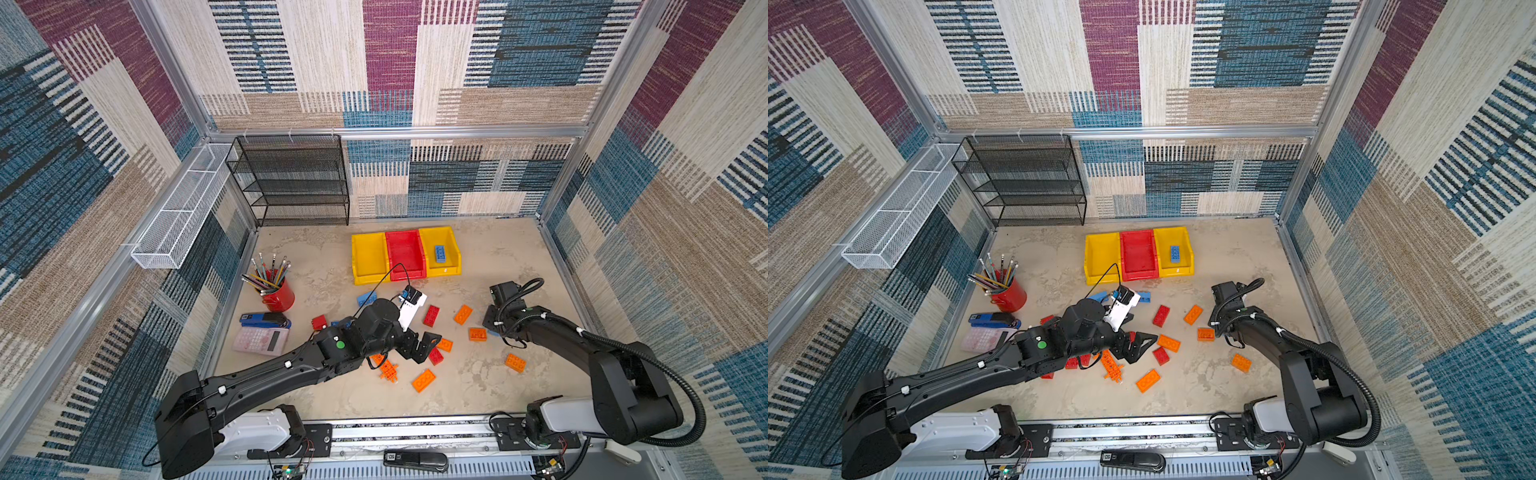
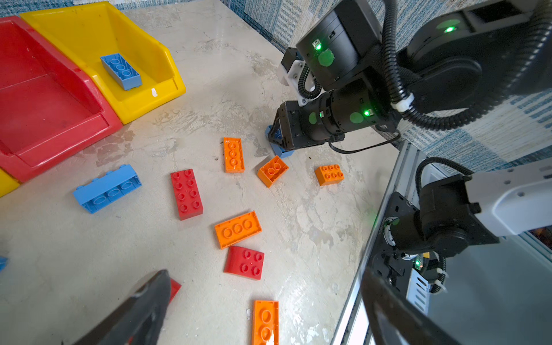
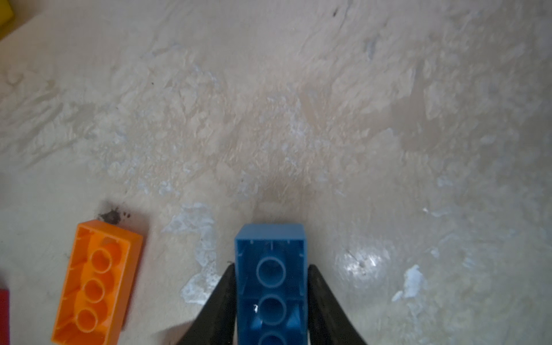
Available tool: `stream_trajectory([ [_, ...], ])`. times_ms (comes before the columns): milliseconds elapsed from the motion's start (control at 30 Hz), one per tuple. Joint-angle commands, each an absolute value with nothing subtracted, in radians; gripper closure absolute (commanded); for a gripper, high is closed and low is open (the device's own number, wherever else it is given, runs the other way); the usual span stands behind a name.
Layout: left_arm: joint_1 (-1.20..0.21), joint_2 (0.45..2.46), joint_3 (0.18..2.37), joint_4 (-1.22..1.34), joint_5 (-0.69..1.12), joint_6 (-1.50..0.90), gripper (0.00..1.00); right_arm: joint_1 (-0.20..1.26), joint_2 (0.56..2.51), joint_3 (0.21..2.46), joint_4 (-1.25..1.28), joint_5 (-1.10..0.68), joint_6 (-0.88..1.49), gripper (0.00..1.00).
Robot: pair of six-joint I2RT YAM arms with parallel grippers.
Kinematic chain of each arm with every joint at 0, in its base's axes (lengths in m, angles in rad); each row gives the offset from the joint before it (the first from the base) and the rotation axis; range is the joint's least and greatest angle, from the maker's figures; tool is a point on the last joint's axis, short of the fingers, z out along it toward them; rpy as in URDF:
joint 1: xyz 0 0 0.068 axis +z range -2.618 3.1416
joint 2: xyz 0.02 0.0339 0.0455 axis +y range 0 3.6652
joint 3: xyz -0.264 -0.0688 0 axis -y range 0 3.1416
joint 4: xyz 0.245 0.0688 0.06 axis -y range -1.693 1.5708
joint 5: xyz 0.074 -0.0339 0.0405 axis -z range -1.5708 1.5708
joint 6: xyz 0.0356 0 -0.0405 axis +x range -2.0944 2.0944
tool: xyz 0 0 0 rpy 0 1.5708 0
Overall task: Sort the legos into containers by color
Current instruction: Pick up the lego from the middle-right of the table.
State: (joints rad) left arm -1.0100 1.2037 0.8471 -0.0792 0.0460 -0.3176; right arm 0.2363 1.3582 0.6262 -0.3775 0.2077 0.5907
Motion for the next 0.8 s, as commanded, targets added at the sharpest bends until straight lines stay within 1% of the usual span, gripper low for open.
stream_trajectory([
  [0, -1.009, 1.199, 0.847, -0.086, 0.019, -0.293, 0.01, 0.237, 1.347, 0.632, -0.346, 0.188, 0.567, 0.71],
  [200, -1.009, 1.198, 0.846, -0.087, 0.005, -0.293, 0.01, 0.238, 1.342, 0.708, -0.348, 0.150, 0.536, 0.73],
  [433, -1.009, 1.183, 0.835, -0.092, -0.052, -0.290, 0.01, 0.239, 1.394, 0.895, -0.344, 0.103, 0.480, 0.73],
  [600, -1.008, 1.186, 0.844, -0.101, -0.090, -0.284, 0.01, 0.259, 1.509, 1.085, -0.318, 0.061, 0.428, 0.73],
  [767, -1.008, 1.190, 0.847, -0.108, -0.132, -0.281, 0.01, 0.286, 1.714, 1.338, -0.330, 0.035, 0.363, 0.73],
])
